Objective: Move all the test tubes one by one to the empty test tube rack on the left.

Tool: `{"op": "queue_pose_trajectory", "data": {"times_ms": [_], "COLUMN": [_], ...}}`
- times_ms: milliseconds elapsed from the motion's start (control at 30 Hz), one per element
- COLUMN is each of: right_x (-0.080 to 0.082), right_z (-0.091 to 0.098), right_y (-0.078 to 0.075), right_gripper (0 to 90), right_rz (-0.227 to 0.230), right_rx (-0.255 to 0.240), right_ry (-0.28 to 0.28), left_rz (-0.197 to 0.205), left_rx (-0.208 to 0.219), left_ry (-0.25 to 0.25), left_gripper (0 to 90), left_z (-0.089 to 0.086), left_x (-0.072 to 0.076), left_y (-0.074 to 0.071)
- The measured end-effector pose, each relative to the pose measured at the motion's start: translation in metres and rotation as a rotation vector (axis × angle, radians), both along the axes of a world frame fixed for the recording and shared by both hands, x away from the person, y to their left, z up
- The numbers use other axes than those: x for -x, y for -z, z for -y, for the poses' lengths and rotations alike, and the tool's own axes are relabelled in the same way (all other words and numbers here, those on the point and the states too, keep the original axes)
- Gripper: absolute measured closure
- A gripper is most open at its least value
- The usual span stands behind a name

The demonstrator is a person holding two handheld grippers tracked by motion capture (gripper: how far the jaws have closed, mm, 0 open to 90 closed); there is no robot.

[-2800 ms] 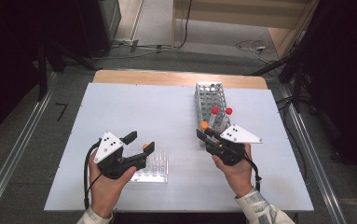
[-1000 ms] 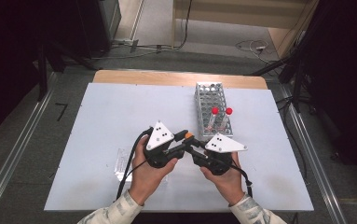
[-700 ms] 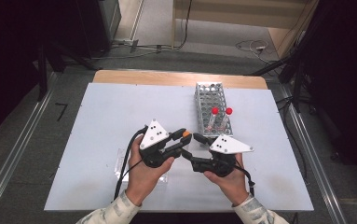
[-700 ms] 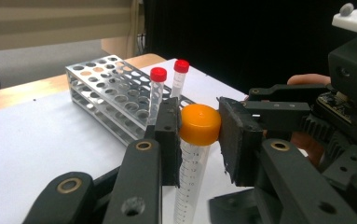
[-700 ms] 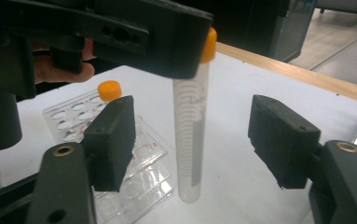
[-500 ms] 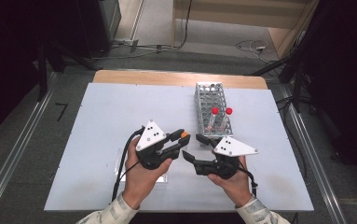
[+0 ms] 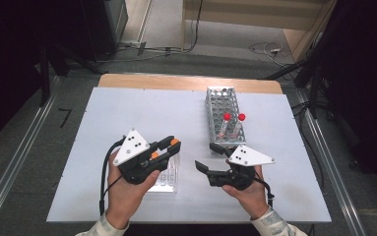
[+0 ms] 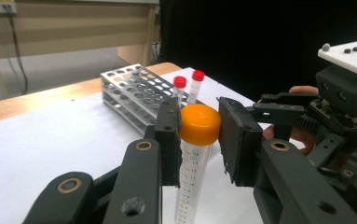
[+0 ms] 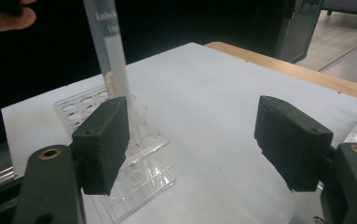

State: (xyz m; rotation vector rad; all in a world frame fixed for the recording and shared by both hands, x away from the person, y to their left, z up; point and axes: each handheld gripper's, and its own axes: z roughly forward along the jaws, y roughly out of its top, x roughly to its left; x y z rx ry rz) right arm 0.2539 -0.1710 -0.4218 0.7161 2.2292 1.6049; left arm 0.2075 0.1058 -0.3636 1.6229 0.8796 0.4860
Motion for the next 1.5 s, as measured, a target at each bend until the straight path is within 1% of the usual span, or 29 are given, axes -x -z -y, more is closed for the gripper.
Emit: {"op": "queue_pose_trajectory", "data": {"times_ms": [100, 300, 500, 533, 633, 800, 867, 933, 967, 1067, 1133, 1167, 1233, 1433, 1500], "right_x": [0.0, -0.001, -0.003, -0.003, -0.004, -0.004, -0.005, -0.005, -0.006, -0.006, -0.006, -0.007, -0.007, -0.007, -0.007], "right_z": [0.0, 0.002, 0.002, 0.002, 0.004, 0.004, 0.004, 0.005, 0.005, 0.005, 0.006, 0.006, 0.006, 0.005, 0.006], "right_y": [0.0, 0.0, 0.002, 0.002, 0.002, 0.003, 0.003, 0.004, 0.004, 0.005, 0.005, 0.005, 0.005, 0.006, 0.006], "right_gripper": [24.8, 24.9, 25.0, 25.0, 25.2, 25.5, 25.5, 25.5, 25.6, 25.7, 25.8, 25.9, 25.9, 25.9, 26.0], "right_rz": [-0.001, -0.002, -0.005, -0.006, -0.009, -0.01, -0.011, -0.011, -0.011, -0.012, -0.016, -0.015, -0.015, -0.018, -0.017], "right_rx": [0.001, 0.002, 0.008, 0.008, 0.007, 0.01, 0.01, 0.012, 0.012, 0.014, 0.012, 0.012, 0.014, 0.017, 0.016], "right_ry": [0.003, 0.014, 0.021, 0.022, 0.028, 0.032, 0.033, 0.034, 0.035, 0.04, 0.044, 0.045, 0.046, 0.046, 0.046], "left_rz": [0.004, -0.001, -0.005, -0.006, -0.004, 0.008, 0.001, 0.008, 0.004, -0.004, -0.012, -0.013, -0.02, -0.025, -0.031], "left_rx": [-0.004, -0.007, -0.015, -0.025, -0.036, -0.051, -0.052, -0.065, -0.075, -0.069, -0.055, -0.054, -0.029, -0.036, -0.046], "left_ry": [-0.019, -0.058, -0.086, -0.093, -0.127, -0.173, -0.176, -0.188, -0.196, -0.213, -0.215, -0.218, -0.215, -0.21, -0.207], "left_gripper": [71.3, 71.3, 71.3, 71.3, 71.3, 71.3, 71.3, 71.3, 71.3, 71.3, 71.3, 71.2, 71.3, 71.2, 71.2], "left_z": [-0.01, -0.029, -0.041, -0.043, -0.048, -0.051, -0.052, -0.052, -0.052, -0.054, -0.055, -0.056, -0.056, -0.054, -0.053], "left_x": [0.005, 0.013, 0.018, 0.018, 0.019, 0.015, 0.012, 0.009, 0.008, 0.003, 0.001, 0.001, 0.0, 0.0, 0.0], "left_y": [-0.001, 0.0, 0.0, 0.0, 0.001, 0.005, 0.009, 0.015, 0.018, 0.026, 0.031, 0.033, 0.036, 0.04, 0.043]}}
